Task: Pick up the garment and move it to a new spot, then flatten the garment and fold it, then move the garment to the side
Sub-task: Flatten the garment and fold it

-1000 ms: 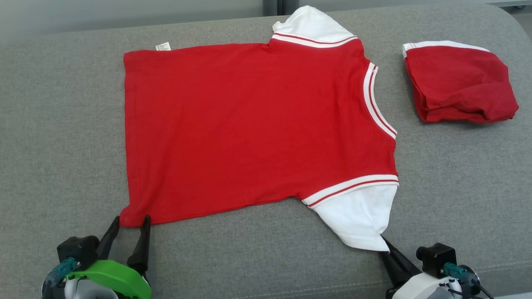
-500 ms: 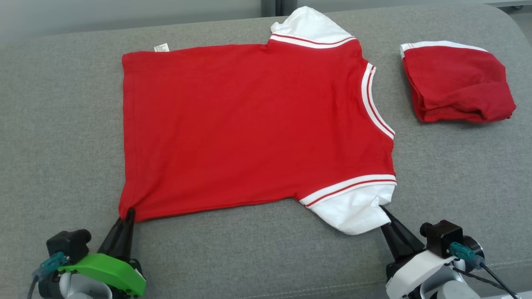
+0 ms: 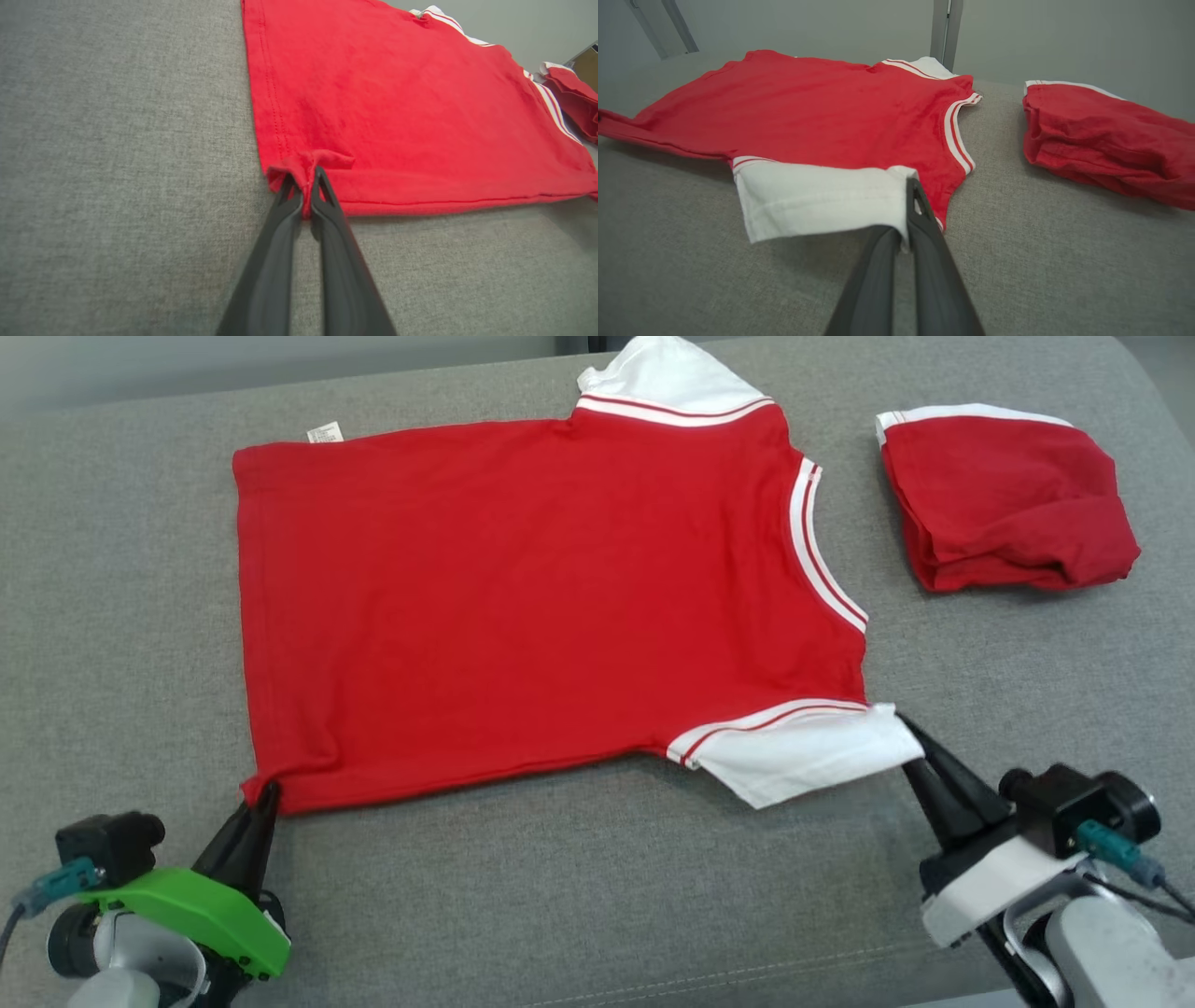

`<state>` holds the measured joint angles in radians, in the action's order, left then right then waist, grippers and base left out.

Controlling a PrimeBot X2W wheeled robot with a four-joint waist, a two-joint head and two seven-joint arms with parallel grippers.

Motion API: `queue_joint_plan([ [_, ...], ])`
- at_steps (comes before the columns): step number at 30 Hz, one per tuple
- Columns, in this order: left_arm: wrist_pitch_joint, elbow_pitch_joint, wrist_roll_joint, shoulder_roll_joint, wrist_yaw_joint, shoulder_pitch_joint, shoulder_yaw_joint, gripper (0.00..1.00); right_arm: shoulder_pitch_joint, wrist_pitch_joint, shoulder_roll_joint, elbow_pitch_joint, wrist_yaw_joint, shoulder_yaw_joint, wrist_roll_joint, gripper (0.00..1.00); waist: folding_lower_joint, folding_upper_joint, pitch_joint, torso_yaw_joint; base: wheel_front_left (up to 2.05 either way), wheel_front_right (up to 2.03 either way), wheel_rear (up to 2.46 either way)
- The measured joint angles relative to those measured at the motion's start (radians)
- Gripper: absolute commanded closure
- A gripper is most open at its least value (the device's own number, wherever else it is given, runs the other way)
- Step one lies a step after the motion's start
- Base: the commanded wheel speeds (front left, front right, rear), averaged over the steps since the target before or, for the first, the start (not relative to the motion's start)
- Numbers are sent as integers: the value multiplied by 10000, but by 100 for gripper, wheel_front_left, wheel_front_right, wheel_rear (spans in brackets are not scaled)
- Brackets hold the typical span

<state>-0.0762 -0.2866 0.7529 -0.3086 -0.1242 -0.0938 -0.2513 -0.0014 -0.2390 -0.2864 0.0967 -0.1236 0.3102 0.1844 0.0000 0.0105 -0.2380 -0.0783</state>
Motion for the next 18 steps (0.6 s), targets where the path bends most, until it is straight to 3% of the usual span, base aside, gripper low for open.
queue_joint_plan([
  [10,1858,1085,545,-832,0,-1305,-128,100,-1655,1202,-708,-1003,-10,546,474,100,0,0,-863,111,0,0,0],
  [18,3204,1331,698,-1528,2,-2357,180,100,-3405,2117,-955,-805,-10,637,1283,100,0,0,-1761,189,0,0,0],
])
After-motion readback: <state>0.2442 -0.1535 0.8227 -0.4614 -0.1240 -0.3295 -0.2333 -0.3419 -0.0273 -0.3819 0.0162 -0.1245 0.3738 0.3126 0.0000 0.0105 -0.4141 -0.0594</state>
